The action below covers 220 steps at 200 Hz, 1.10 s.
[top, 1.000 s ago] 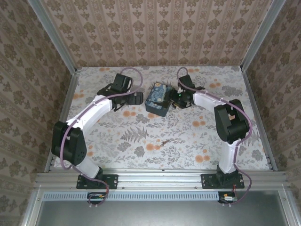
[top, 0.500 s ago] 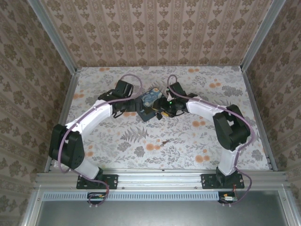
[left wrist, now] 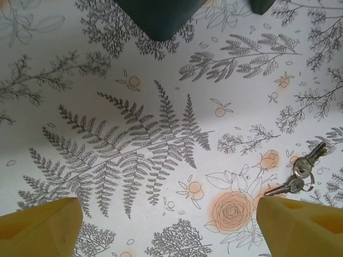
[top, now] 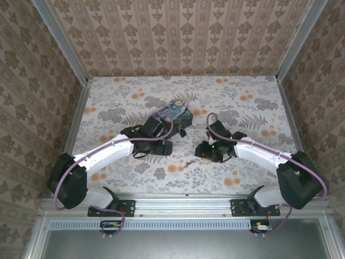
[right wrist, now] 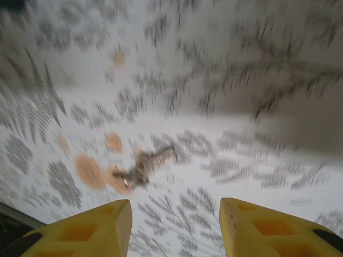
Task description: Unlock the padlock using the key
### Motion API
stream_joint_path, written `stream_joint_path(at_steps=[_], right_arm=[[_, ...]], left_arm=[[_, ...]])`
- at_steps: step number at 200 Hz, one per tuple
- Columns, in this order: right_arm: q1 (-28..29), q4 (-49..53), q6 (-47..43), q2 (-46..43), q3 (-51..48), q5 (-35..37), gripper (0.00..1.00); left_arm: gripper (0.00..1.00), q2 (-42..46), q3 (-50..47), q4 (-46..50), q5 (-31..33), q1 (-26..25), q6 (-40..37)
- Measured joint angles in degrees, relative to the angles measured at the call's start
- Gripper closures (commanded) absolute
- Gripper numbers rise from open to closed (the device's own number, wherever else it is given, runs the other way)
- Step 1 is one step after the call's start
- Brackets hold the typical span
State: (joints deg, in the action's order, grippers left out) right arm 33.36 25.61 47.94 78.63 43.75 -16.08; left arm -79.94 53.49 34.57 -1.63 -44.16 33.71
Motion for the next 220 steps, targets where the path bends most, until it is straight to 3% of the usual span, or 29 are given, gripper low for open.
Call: stream_joint_path(at_steps=[31, 64, 135, 173, 220], right_arm=[[4.5, -1.0, 2.6, -1.7, -1.0, 2.2, 0.55], [7.2, -2.8, -2.5, -1.5, -0.7, 2.2, 0.57], [12.9, -1.6, -7.0, 12.1, 6.4, 2.6, 0.62], [14.5, 0.4, -6.9, 17.7, 10.6, 5.5, 0.69], [14.8, 1.4, -5.5, 19.8, 11.6, 7.4, 0.63]], left_arm=[[0.15, -0.8, -0.8, -2.3, -3.1, -1.3, 2.4], [0.15, 0.5, -6.2, -4.4, -5.0, -2.5, 4.8], [0.14, 14.2, -10.6, -2.2, -5.3, 7.1, 5.1], [0.14, 17.0, -10.7, 0.0, -5.5, 7.8, 4.6], [0.14, 18.2, -10.7, 1.4, -5.5, 7.8, 3.7]])
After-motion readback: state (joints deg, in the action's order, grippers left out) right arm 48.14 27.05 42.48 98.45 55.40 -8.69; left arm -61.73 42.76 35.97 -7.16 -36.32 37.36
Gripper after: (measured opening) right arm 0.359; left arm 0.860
